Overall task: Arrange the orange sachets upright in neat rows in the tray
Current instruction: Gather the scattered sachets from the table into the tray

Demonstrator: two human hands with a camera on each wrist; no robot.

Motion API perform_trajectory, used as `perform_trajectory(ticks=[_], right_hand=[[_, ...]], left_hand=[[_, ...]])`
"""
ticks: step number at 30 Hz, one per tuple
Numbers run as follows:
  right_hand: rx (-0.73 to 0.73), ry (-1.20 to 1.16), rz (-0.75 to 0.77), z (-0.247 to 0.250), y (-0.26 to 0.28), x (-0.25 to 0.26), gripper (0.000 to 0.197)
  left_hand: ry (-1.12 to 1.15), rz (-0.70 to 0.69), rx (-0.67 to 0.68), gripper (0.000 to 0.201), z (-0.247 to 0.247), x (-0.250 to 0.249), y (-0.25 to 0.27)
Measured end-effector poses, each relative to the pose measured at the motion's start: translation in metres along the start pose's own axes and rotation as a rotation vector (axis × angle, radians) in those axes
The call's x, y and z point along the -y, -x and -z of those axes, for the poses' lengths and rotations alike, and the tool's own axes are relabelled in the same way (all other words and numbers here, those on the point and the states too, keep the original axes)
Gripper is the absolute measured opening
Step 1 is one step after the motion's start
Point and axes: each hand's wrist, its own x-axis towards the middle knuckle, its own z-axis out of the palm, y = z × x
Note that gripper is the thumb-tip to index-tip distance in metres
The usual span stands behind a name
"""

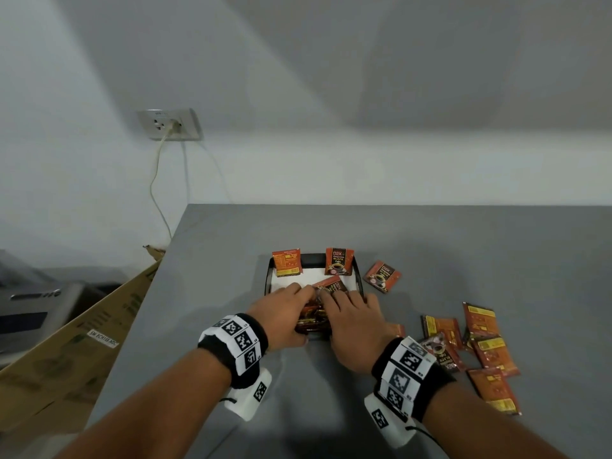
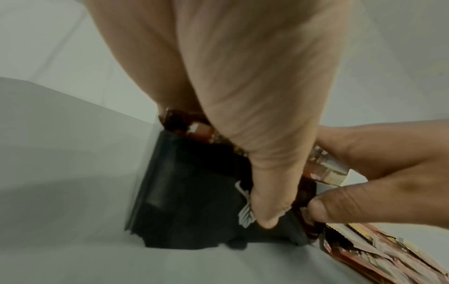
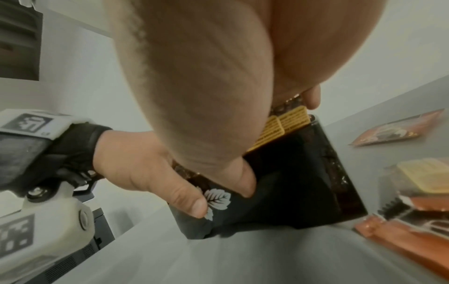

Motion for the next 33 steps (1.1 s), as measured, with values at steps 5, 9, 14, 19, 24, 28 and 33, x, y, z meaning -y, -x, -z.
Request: perform_trajectory(ticks=[5,9,14,19,24,28,33], right_hand=[[0.016,-0.064,0.053,0.003,0.002,-0.002,0.085],[0.05,-0.08,0.05,0.002,0.002,0.001,0.09],[0.039,-0.147,0.039,0.01,-0.002,-0.006,0.097],[0.061,-0.213,0.053,0.017,-0.001,-0.012,0.086],[-0.033,-0.378,0.018,0.022,0.005,-0.018,0.058],[-0.049,-0.414,-0.027,0.021,0.004,-0.023,0.045],[-0.023,-0.386,-0.023,0.013,0.003,-0.027,0.041]], left_hand=[[0.081,-0.019,-0.01,0.076,0.003,0.003,0.003],[0.083,-0.027,0.029,0.071,0.008,0.006,0.003],[0.129,-0.005,0.008,0.08,0.017,0.006,0.007],[0.184,-0.041,-0.046,0.068,0.022,0.007,0.011],[0.219,-0.035,-0.108,0.04,0.023,0.007,0.014],[0.198,-0.029,-0.119,0.026,0.022,0.008,0.01],[0.274,0.002,-0.116,0.022,0.016,0.01,0.011]])
